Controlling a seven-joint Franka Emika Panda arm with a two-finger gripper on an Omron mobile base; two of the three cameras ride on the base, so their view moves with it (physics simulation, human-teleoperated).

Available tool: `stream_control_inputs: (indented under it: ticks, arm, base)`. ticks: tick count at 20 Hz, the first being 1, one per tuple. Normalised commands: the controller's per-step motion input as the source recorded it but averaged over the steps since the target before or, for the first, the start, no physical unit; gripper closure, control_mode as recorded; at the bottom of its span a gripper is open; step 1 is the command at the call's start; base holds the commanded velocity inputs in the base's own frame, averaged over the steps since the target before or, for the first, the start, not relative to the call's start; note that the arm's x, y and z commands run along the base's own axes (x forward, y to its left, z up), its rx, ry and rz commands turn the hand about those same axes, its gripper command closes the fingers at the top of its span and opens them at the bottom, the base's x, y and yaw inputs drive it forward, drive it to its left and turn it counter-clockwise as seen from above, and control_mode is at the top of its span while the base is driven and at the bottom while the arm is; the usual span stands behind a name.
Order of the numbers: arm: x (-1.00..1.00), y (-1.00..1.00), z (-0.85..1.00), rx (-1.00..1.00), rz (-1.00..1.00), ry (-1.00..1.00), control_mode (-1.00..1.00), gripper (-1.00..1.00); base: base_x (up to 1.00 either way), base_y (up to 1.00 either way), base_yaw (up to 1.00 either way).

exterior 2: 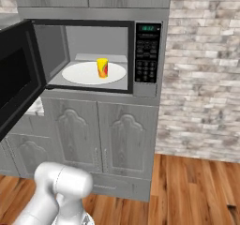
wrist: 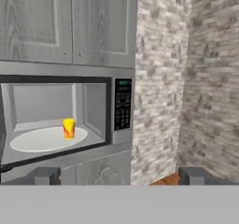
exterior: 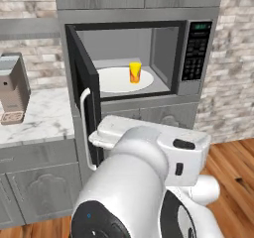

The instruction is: Close the microwave door.

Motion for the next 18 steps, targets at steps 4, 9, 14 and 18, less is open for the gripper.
stream_control_inputs:
  ticks: [4,9,14,18]
  arm:
    - [-0.1,1.0,-0.17,-0.13,-0.32,-0.13,-1.0,-1.0]
    - [0.19,1.0,-0.22,-0.08,-0.33,-0.17,-1.0,-1.0]
    - [0.97,0.76,-0.4,-0.03,-0.29,-0.06,-1.0,-1.0]
    - [1.0,0.11,-0.58,0.0,-0.12,-0.02,-1.0,-1.0]
  base:
    - [0.0,0.0,0.0]
    - [0.0,0.0,0.0]
    - [0.0,0.0,0.0]
    - [0.0,0.0,0.0]
